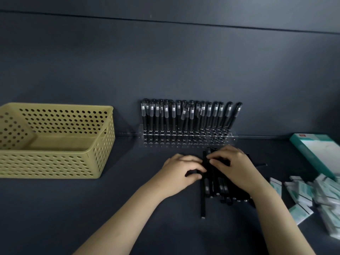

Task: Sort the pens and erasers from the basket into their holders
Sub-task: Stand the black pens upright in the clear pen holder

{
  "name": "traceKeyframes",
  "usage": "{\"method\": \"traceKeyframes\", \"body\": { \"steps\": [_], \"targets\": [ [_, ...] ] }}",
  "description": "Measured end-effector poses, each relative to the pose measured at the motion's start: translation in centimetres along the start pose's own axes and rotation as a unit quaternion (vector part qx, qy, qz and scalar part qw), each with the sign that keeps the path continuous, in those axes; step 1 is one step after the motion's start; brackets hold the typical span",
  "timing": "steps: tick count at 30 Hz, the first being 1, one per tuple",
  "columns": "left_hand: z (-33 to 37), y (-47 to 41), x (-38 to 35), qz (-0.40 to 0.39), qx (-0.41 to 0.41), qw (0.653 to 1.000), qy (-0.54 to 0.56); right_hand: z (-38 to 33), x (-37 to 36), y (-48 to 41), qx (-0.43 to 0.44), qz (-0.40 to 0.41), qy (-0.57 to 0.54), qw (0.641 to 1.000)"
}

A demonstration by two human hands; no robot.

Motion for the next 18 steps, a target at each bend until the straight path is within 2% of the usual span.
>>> {"method": "traceKeyframes", "body": {
  "steps": [8,13,18],
  "targets": [
    [-0.4,1.6,0.6,0.048,0.004,0.999,-0.014,0.1,0.3,0.3,-0.013,0.028,0.012,0.999],
    [-0.9,1.9,1.2,0.08,0.018,0.996,-0.022,0.3,-0.3,0.5,-0.074,-0.059,0.038,0.995],
    [-0.5,1.6,1.6,0.102,0.021,0.995,-0.006,0.1,0.0,0.2,-0.121,-0.111,0.051,0.985]
  ]
}}
Point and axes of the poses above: each hand's wrist, its own y-axis away from the middle knuckle, its own x-axis out of the back of the hand, z = x × y, the point moved 7 cm from there along -y, towards the middle knuckle, and after that the axes turned 8 degrees about z, right-handed, at the moved point
